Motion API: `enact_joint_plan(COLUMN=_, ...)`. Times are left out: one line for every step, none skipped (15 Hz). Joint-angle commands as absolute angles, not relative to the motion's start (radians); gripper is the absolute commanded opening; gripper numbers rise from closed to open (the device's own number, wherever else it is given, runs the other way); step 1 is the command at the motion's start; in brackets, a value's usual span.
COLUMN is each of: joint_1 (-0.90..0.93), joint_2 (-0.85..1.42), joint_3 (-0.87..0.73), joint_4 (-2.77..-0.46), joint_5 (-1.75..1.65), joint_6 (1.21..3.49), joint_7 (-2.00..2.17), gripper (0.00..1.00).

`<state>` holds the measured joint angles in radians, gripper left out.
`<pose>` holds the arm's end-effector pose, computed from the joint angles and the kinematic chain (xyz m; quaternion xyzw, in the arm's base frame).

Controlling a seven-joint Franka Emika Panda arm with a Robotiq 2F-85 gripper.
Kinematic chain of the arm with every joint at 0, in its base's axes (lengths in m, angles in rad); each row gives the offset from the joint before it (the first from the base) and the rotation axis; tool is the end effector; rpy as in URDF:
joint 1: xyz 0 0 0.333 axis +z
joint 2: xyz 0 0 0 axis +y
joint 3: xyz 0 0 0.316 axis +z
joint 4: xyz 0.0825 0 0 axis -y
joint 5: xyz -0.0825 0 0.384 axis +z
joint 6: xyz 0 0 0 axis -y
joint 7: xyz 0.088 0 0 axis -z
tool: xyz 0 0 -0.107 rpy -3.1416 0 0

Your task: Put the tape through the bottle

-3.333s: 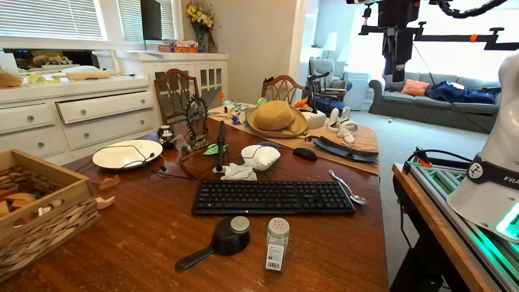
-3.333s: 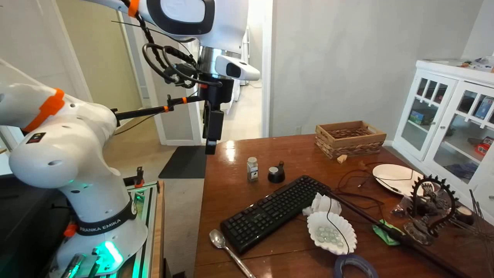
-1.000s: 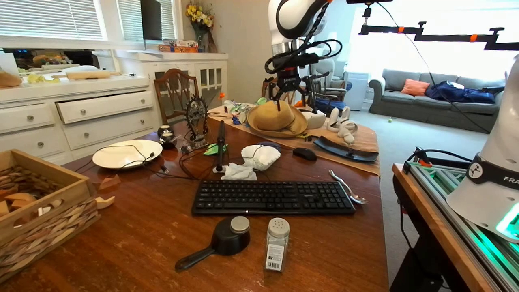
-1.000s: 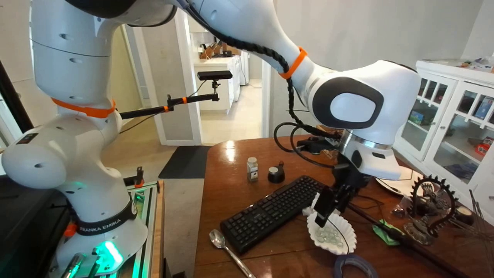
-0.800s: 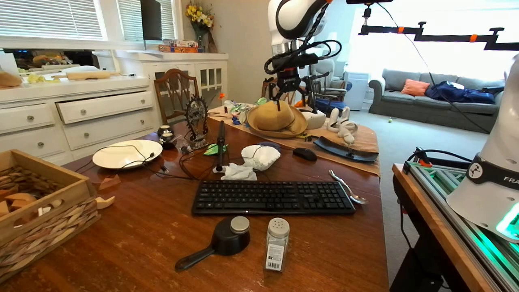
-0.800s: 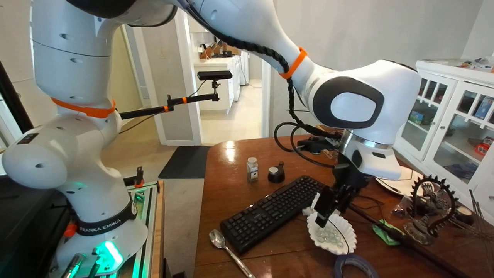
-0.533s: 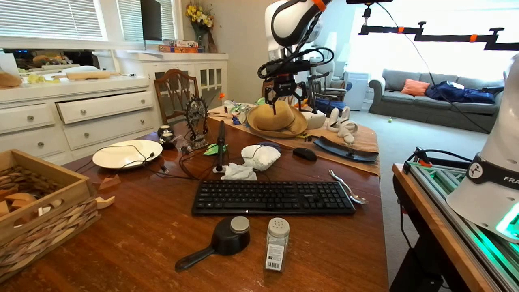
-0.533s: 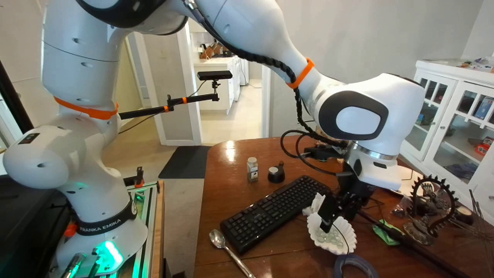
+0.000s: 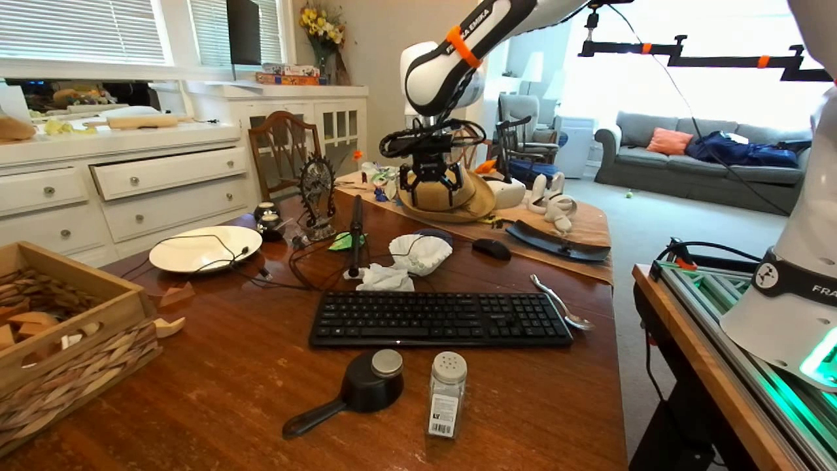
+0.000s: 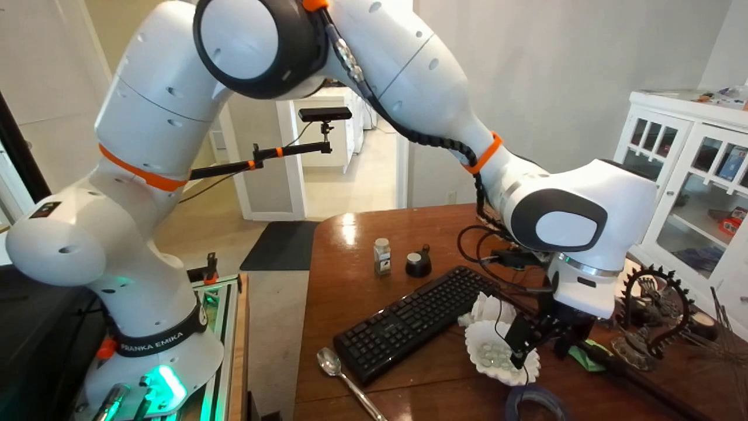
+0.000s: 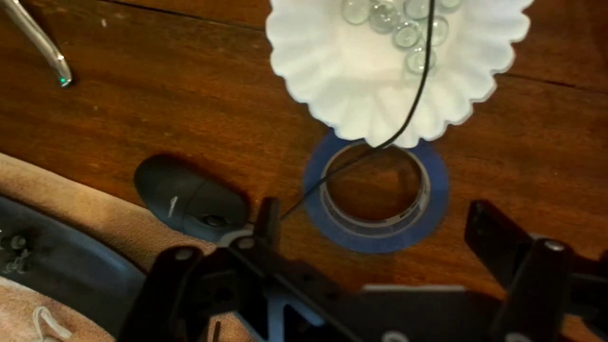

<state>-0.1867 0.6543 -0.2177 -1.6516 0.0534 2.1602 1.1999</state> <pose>0.6235 -0.2477 0.2269 0.6938 -0.7157 -0.0419 0.0675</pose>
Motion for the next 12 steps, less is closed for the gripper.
enact_joint_plan(joint_1=-0.178, joint_2=0.794, joint_3=-0.236, joint_4=-1.468, joint_5=0.091, joint_6=2.14, joint_7=1.295, gripper=1.0)
enact_joint_plan(joint_1=-0.18, joint_2=0.821, joint_3=-0.236, joint_4=-1.43, joint_5=0.092, joint_6=2.138, joint_7=1.315, gripper=1.0)
enact_joint_plan(joint_1=-0.183, joint_2=0.846, joint_3=-0.239, joint_4=-1.397, joint_5=0.087, joint_6=2.133, joint_7=1.331, gripper=1.0)
enact_joint_plan(joint_1=-0.186, joint_2=0.871, joint_3=-0.239, joint_4=-1.367, joint_5=0.084, joint_6=2.13, joint_7=1.338, gripper=1.0)
enact_joint_plan(joint_1=-0.19, joint_2=0.888, joint_3=-0.242, joint_4=-1.344, joint_5=0.078, joint_6=2.127, joint_7=1.34, gripper=0.99)
enact_joint_plan(joint_1=-0.193, joint_2=0.906, joint_3=-0.245, joint_4=-1.322, joint_5=0.076, joint_6=2.123, joint_7=1.342, gripper=0.99)
enact_joint_plan(joint_1=-0.198, joint_2=0.922, joint_3=-0.249, joint_4=-1.306, joint_5=0.074, joint_6=2.123, joint_7=1.341, gripper=1.0)
enact_joint_plan(joint_1=-0.203, joint_2=0.938, joint_3=-0.252, joint_4=-1.289, joint_5=0.075, joint_6=2.122, joint_7=1.34, gripper=1.0)
enact_joint_plan(joint_1=-0.208, joint_2=0.95, joint_3=-0.255, joint_4=-1.277, joint_5=0.075, joint_6=2.125, joint_7=1.338, gripper=0.98)
enact_joint_plan(joint_1=-0.213, joint_2=0.966, joint_3=-0.258, joint_4=-1.262, joint_5=0.075, joint_6=2.122, joint_7=1.338, gripper=0.96)
enact_joint_plan(joint_1=-0.215, joint_2=0.971, joint_3=-0.261, joint_4=-1.262, joint_5=0.077, joint_6=2.122, joint_7=1.344, gripper=0.95)
enact_joint_plan(joint_1=-0.216, joint_2=0.976, joint_3=-0.264, joint_4=-1.262, joint_5=0.078, joint_6=2.128, joint_7=1.35, gripper=0.93)
